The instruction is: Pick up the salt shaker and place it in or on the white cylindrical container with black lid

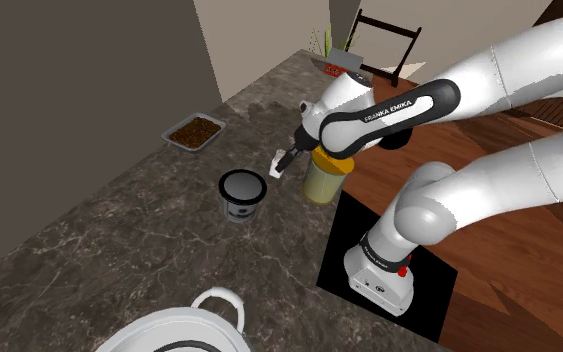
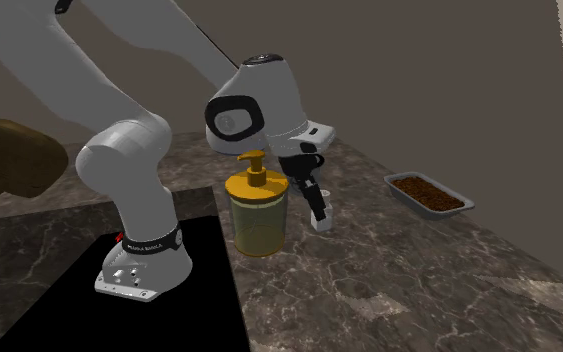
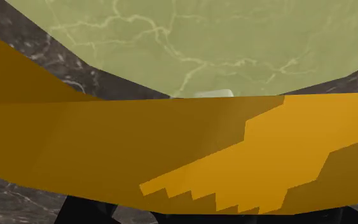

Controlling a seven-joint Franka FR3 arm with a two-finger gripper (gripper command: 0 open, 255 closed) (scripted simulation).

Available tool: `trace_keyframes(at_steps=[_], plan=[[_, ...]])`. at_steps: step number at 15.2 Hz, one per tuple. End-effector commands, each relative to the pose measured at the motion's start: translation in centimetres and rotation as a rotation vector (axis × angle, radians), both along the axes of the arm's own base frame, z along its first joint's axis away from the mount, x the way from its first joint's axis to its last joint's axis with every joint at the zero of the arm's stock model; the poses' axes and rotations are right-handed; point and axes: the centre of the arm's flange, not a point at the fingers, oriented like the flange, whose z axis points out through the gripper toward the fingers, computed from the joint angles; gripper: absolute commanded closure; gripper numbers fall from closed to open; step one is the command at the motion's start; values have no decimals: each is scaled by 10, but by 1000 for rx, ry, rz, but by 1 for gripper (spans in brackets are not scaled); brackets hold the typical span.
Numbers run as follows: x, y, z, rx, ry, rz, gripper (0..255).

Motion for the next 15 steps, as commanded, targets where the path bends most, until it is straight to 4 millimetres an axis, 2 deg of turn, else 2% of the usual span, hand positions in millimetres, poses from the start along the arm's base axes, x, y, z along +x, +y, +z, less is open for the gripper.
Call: trace_keyframes(at_steps=[1,3,11,12,15], plan=[[4,1,-10,-1,-2,0,0],[8,2,-23,-1,-2,0,0],[8,2,-23,-1,-2,0,0],[8,1,-22,0,-2,0,255],[10,0,-24,0,-2,0,255]])
